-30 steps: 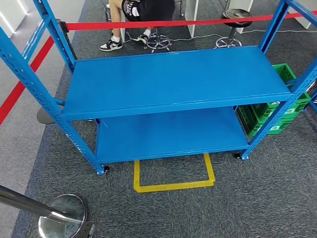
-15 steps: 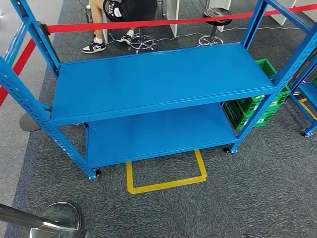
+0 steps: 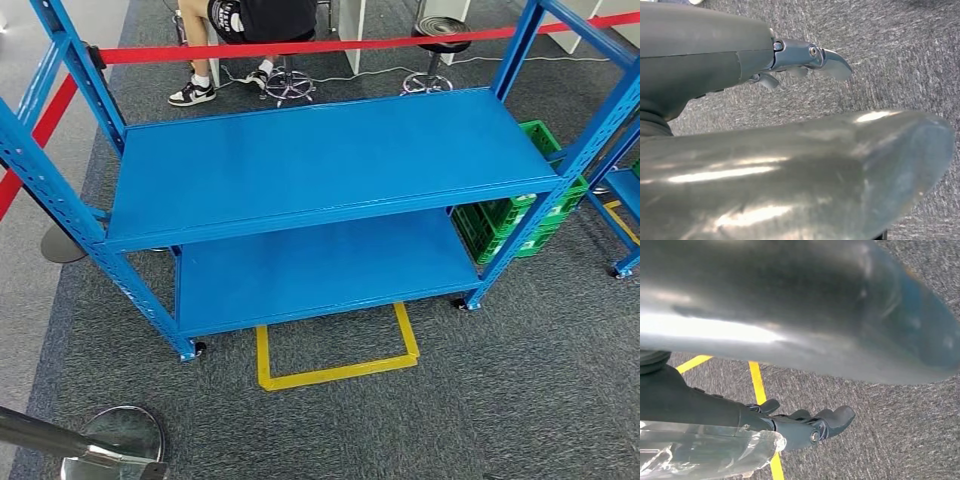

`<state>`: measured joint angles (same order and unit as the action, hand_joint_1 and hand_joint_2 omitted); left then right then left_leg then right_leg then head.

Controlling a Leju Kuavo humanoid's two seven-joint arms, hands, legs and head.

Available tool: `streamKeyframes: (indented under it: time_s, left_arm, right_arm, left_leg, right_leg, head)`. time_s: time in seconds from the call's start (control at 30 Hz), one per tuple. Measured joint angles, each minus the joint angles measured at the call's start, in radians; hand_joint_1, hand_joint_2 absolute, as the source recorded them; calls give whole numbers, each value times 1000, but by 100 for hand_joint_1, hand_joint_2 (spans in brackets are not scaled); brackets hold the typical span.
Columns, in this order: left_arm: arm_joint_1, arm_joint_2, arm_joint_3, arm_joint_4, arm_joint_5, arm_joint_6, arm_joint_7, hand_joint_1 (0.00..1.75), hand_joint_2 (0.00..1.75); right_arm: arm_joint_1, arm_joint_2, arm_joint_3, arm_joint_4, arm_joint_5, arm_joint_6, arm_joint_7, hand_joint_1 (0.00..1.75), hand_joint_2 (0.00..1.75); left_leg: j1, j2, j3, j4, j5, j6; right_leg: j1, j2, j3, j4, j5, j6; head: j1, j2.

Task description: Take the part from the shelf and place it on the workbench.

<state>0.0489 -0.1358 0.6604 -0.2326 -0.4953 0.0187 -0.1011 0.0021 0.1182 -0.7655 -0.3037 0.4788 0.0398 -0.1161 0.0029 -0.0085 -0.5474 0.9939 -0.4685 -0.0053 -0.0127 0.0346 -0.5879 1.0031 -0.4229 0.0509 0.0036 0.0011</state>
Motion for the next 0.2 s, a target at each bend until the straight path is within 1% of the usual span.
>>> streamKeyframes:
  time_s: [0.2]
  left_arm:
    - [17, 23, -112, -23, 87, -3, 17, 0, 0]
  right_arm:
    - [26, -18, 131, -13, -84, -8, 20, 0, 0]
  left_leg:
    - [2, 0, 0, -1, 2, -2]
  right_leg:
    - [2, 0, -3, 4, -1, -1]
  head:
    - [0, 0]
